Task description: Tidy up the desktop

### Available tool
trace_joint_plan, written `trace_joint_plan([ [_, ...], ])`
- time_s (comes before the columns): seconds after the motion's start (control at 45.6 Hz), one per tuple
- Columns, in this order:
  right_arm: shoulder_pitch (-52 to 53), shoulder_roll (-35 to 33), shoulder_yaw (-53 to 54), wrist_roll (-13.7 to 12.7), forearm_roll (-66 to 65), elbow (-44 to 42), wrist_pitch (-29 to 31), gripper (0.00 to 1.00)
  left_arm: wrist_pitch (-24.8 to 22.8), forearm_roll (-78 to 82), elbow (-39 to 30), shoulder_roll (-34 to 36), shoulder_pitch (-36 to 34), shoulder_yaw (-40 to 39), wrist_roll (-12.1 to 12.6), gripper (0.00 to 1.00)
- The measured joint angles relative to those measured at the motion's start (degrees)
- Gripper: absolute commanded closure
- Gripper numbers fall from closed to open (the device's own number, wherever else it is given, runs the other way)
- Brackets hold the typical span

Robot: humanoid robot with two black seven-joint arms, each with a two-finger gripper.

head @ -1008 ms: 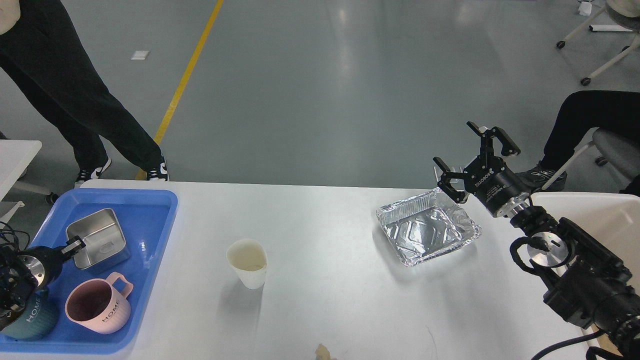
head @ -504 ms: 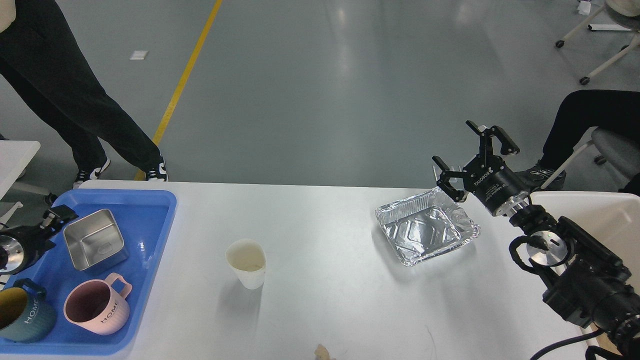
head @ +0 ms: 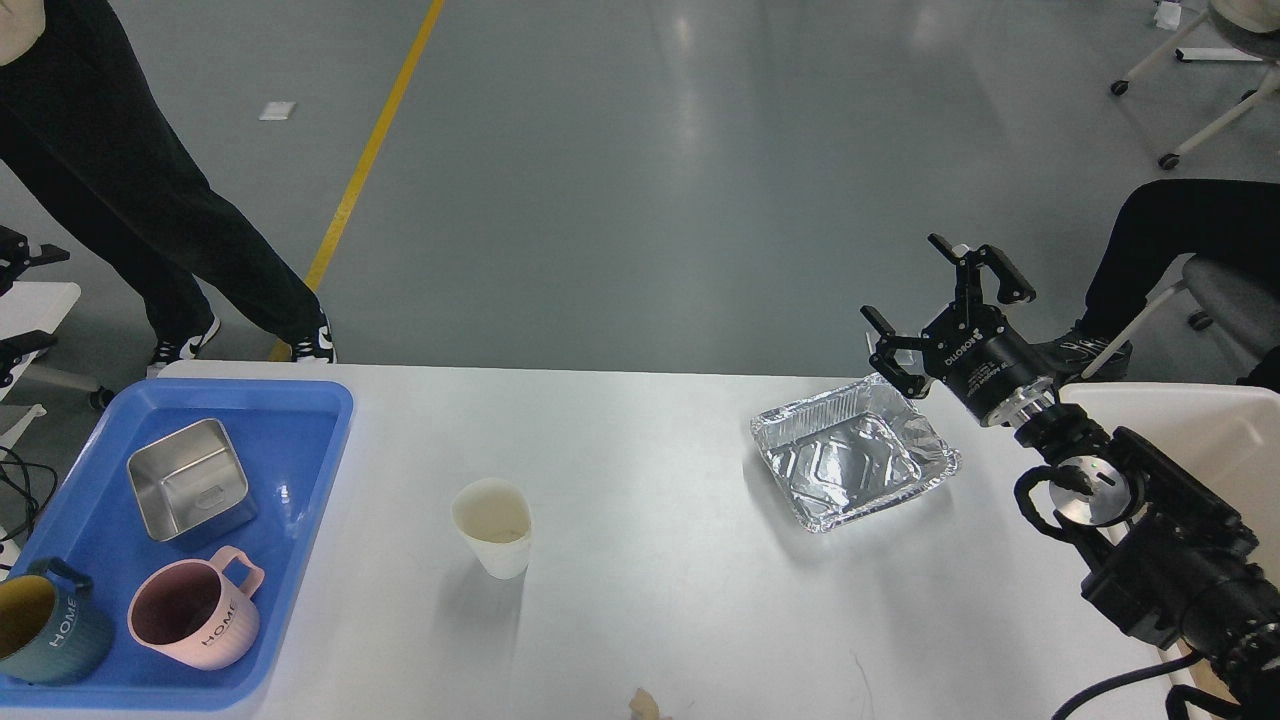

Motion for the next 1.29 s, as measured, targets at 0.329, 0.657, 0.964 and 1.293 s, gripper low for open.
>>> trace_joint_plan([
  [0.329,0.2,0.0,0.1,0.0,0.1,-0.2,0.0,0.0,-2.2,-7.6,-0.9,-14.3,-1.1,-14.4,-2.8,0.04],
  [0.657,0.5,-0.9,1.4,0.0,0.4,-3.2,-0.1,0.0,3.1,-10.0,-0.3,-35.5,6.1,-29.7,-1.2,0.04],
  [0.964,0.7,-0.7,3.6,0.2,1.3,-4.5,-0.4,0.0,6.2,-11.7,-0.4,-40.1,7.4,-34.9,-0.4,0.04],
  [1.293,-0.1,-2.4,2.9,-0.1,0.2,-3.2,0.0,0.0,6.3,-11.6,-0.5,-39.8,10.4,-34.5,-0.7,0.04],
])
